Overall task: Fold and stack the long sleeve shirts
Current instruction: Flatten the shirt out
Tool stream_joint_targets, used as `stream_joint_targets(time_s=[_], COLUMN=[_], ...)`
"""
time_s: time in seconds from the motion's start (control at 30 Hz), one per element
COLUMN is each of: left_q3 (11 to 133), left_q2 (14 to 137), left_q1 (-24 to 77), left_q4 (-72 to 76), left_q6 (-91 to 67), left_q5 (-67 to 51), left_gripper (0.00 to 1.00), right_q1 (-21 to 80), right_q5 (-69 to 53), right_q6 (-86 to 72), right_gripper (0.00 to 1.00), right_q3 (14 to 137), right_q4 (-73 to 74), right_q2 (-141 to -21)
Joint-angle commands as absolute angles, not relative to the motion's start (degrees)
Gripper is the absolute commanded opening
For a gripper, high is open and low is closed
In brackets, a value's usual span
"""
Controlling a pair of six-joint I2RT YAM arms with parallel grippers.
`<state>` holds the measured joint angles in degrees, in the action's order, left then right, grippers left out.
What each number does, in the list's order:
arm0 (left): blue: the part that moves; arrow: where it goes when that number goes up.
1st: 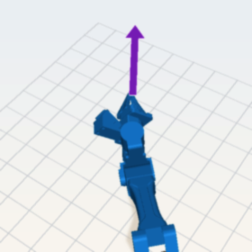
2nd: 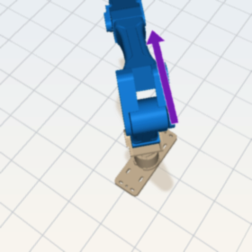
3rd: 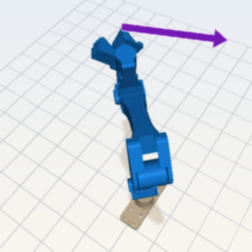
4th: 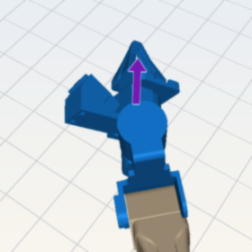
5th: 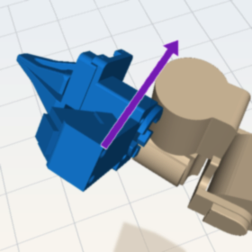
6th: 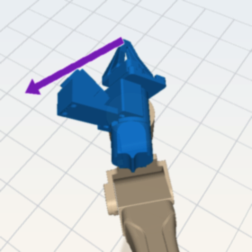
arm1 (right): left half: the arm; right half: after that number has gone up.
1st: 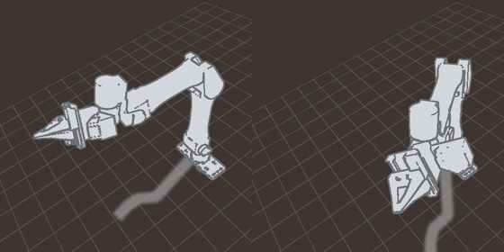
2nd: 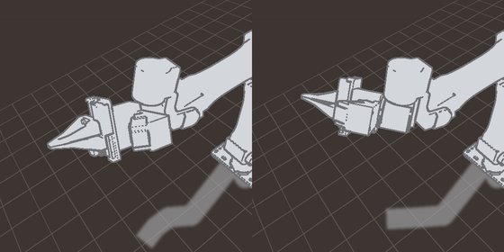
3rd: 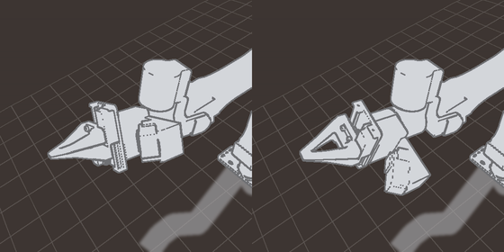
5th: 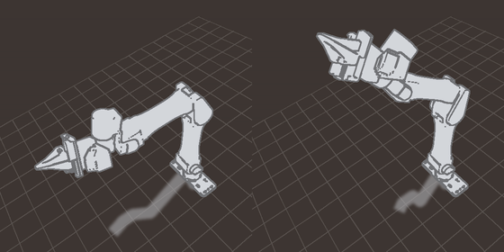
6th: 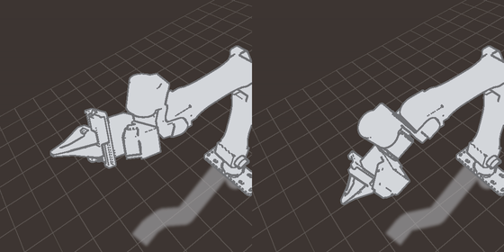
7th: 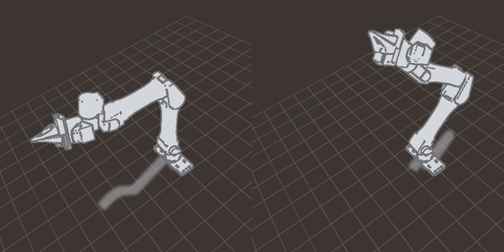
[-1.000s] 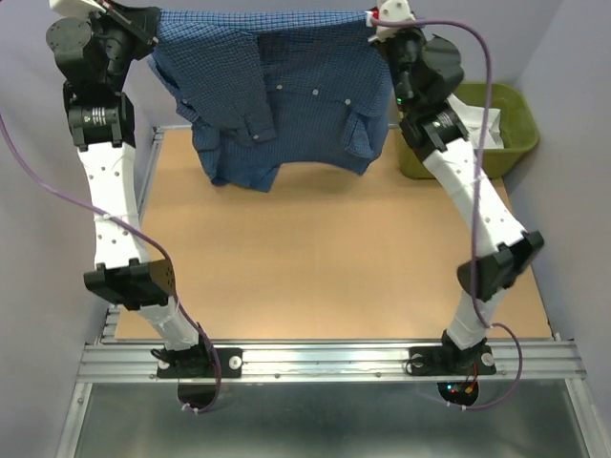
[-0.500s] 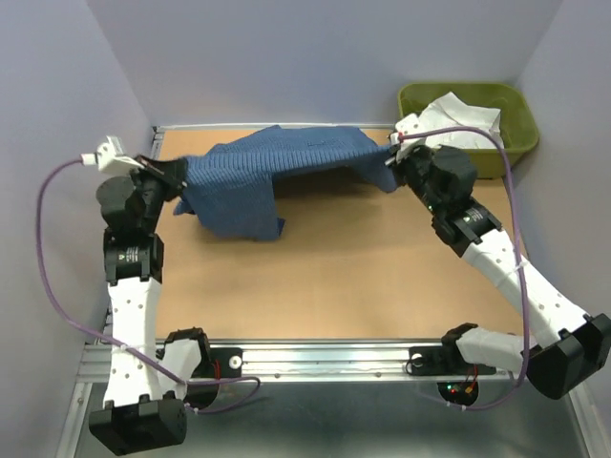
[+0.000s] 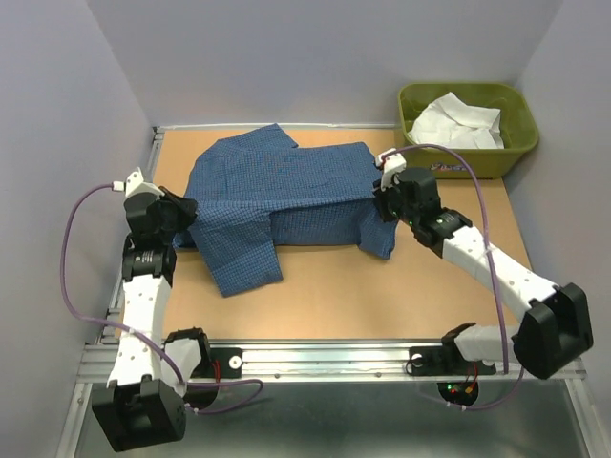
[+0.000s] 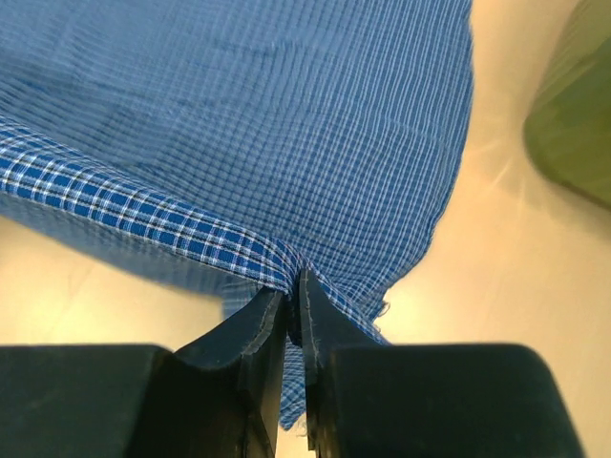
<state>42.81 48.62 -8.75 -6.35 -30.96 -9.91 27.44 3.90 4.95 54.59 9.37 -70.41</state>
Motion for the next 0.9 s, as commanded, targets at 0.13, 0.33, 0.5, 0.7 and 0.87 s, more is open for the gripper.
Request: stream_joint_targets(time_s=[0.13, 0.33, 0.5, 0.7, 0.87], left_q3=[37.71, 35.07, 37.61, 38.94, 38.06], left_q2=[56.77, 58.88, 58.63, 54.41, 50.11], left_q1=[-8.88, -8.88, -8.88, -8.96, -8.53], left_q4=[1.32, 2.29, 1.15, -1.75, -3.34], left_q6=[-30.58, -29.89, -26.20, -22.42, -21.36], left_q5=[-10.37, -8.00, -7.56, -3.79, -1.85], left_gripper=[0.00, 0.09, 0.53, 0.91, 0.95], right_q1=[27.25, 27.60, 35.22, 49.53, 58.08], right_q5=[4.14, 2.56, 0.89, -4.82, -5.36], right_q6=[2.29, 0.35, 3.95, 9.83, 14.14], right_gripper=[0.17, 0.44, 0.76, 0.81, 0.81], right_q3=[53.97, 54.14, 57.82, 60.81, 64.85], right_q4=[8.88, 10.02, 13.35, 14.41, 14.50], right_q2=[-77.78, -80.07, -77.96, -79.88, -88.32])
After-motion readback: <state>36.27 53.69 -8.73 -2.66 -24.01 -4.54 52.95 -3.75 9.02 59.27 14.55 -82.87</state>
